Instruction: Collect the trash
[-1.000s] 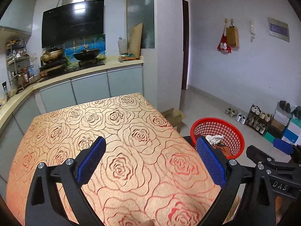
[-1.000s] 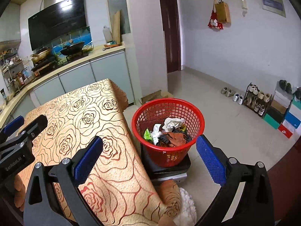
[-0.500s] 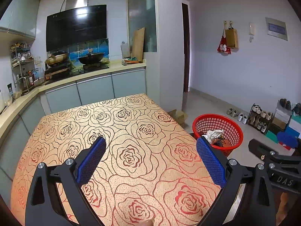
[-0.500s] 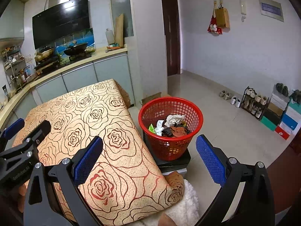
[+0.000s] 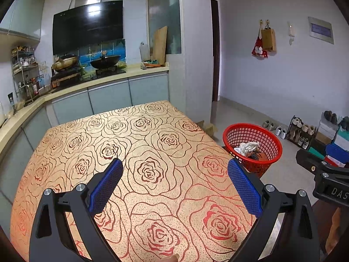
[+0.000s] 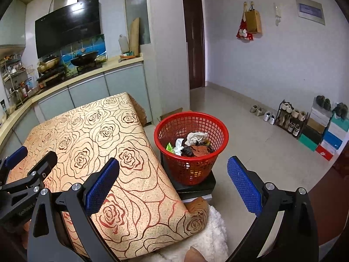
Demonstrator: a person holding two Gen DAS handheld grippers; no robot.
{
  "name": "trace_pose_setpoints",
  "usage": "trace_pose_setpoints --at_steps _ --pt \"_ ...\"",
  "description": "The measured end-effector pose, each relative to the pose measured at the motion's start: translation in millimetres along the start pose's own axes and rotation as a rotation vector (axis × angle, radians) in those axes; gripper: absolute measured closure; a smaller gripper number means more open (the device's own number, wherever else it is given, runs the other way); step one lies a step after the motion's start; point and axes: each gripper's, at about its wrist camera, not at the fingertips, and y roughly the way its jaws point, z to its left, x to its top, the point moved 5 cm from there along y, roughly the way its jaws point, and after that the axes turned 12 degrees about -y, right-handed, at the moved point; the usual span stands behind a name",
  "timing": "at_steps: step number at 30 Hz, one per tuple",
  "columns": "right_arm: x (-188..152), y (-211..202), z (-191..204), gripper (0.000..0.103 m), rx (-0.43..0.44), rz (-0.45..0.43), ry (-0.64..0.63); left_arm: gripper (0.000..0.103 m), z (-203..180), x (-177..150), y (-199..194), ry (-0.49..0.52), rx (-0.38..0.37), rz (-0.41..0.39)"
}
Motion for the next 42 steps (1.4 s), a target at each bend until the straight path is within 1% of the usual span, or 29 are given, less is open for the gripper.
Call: trace_pose_setpoints --at_steps 5,8,11,14,18,20,23,26,31,42 --pt "-2 4 -1 0.007 -0.001 0.003 0.007 0.01 7 -1 5 -0.007 0.012 0.014" --pt "-4 9 -1 0.007 0.001 0.014 0.015 0.01 13 1 8 -0.031 0.016 0.026" --pt "-8 11 -3 0.007 0.011 0.024 0.024 0.01 16 6 6 -0.034 0.021 0.026" --pt "-8 12 -3 0.007 0.012 0.03 0.026 0.01 17 9 6 -0.026 0.024 0.031" --pt "-6 11 -3 0.007 -0.003 0.024 0.015 0.01 16 7 5 0.021 0.042 0.028" --pt "-4 10 -3 0.007 -0.013 0.017 0.011 0.01 19 5 7 0.01 0.046 0.026" --pt "-3 10 -5 0.007 -0.016 0.006 0.013 0.01 21 3 13 0.015 0.055 0.048" --pt "-5 12 -5 0.007 -0.011 0.019 0.009 0.01 23 3 15 0.002 0.048 0.058" --pt "-9 18 -5 0.007 0.009 0.043 0.019 0.01 23 4 15 0.011 0.052 0.053" --pt "-7 18 -3 0.007 0.006 0.04 0.01 0.01 21 3 15 0.013 0.05 0.055"
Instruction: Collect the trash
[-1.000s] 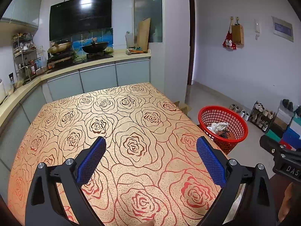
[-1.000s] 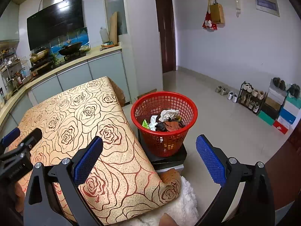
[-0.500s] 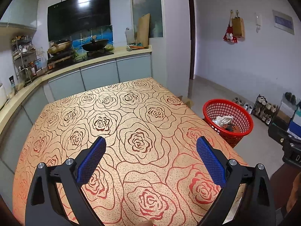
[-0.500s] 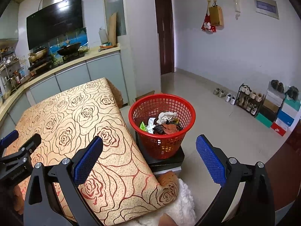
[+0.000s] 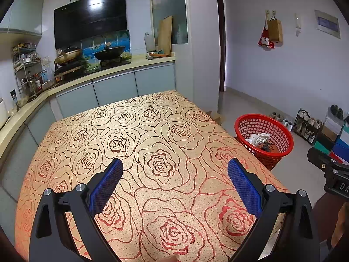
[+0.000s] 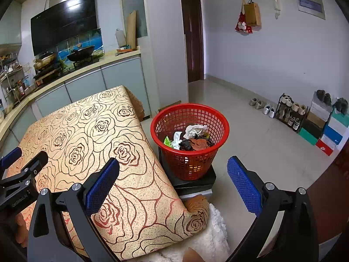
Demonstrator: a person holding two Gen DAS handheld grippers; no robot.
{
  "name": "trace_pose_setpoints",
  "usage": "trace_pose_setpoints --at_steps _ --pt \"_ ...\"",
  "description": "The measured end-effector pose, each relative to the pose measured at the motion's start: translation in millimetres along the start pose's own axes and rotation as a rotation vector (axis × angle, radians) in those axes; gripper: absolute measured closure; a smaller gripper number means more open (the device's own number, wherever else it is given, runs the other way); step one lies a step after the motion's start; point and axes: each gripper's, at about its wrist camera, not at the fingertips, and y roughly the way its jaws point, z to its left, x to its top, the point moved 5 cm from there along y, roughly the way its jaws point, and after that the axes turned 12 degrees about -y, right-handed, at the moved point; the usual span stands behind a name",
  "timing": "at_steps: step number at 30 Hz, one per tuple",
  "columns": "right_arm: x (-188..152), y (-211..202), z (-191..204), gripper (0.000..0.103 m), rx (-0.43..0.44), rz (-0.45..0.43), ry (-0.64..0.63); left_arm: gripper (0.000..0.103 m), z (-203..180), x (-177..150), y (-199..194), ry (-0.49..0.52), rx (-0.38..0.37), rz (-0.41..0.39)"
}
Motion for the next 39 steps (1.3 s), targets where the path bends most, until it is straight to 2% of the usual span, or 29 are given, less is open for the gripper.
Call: trace_pose_setpoints --at_steps 11,18,39 --pt "-2 7 1 0.007 -0.01 0.022 -0.005 0.01 4 -3 9 -0.007 0.007 0.025" --pt "-2 26 -6 0.007 0.003 0.058 0.021 0.01 3 0 19 -0.004 0.014 0.027" --pt "-3 33 -10 0.007 -0.005 0.056 0.02 0.01 7 -2 26 -0.012 0.027 0.043"
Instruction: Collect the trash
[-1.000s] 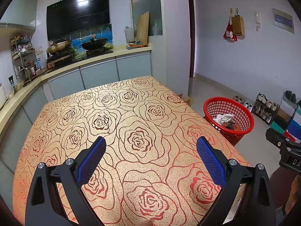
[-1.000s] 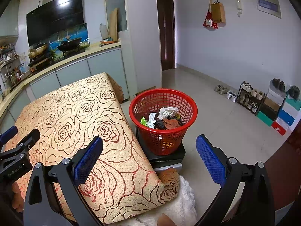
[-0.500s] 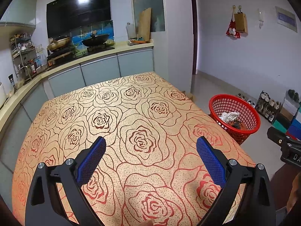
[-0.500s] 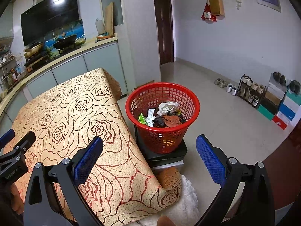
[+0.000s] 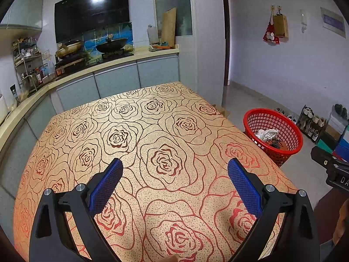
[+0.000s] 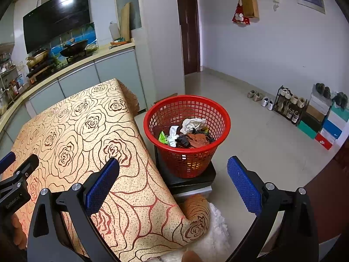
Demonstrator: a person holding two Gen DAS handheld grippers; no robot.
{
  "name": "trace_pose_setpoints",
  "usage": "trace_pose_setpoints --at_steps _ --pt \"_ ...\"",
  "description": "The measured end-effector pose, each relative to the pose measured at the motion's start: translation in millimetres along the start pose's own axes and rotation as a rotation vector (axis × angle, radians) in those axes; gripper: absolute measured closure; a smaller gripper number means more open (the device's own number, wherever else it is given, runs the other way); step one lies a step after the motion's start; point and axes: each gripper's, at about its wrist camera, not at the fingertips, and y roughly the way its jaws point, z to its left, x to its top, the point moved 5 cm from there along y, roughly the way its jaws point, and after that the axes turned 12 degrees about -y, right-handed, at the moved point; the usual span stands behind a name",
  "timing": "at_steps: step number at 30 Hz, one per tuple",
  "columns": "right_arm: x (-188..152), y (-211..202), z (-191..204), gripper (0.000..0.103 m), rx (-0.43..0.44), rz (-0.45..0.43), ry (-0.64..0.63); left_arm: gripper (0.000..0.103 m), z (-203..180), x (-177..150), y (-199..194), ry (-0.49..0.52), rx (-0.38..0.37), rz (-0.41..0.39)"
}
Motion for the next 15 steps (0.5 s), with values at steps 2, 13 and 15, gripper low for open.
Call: trace_pose_setpoints --at_steps 2,13,15 --pt "-0.1 0.0 0.4 0.007 0.001 0.0 -0.001 0.01 -0.1 0.0 -0.8 0.0 0.0 -0.002" --pt "-1.1 -0.7 4.7 0.007 -0.002 -0.002 -0.008 0.01 0.2 0.9 -2.2 -0.005 -0.012 -0.004" --pt "-1.0 -0.8 6.0 0.007 -0.004 -0.003 -0.012 0.01 -0.3 0.3 -2.4 -0.006 -0.014 -0.003"
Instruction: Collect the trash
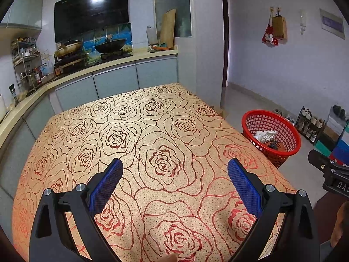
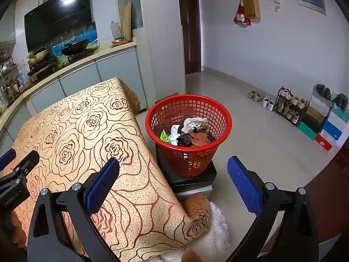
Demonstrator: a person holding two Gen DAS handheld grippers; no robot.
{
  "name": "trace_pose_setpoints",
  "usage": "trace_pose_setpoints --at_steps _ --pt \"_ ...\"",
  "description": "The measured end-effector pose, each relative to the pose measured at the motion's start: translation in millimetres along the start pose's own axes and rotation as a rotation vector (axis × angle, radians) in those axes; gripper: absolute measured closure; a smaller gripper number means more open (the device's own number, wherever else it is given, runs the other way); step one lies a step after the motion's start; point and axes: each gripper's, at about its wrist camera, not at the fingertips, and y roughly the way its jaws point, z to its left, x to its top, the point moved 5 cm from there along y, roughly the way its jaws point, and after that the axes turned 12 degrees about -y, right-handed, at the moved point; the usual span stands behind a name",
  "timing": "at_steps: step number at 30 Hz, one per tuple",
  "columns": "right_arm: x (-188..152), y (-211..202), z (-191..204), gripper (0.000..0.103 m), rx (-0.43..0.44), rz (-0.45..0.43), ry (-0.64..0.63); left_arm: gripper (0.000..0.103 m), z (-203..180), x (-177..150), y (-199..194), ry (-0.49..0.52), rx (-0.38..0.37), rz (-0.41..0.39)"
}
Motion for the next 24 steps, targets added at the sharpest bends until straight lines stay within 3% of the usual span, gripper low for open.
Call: trace_pose_setpoints --at_steps 13,18,24 --pt "0 0 0 0.007 -0.007 -0.001 -0.009 0.01 -2 0 0 -0.001 -0.016 0.003" --pt "0 0 -1 0.007 -0.009 0.003 -0.004 0.01 -3 1 -9 0.025 -0.006 -0.065" --pt "1 1 -3 0.007 -0.008 0.005 -0.005 0.01 4 3 -7 -0.011 -0.003 -0.047"
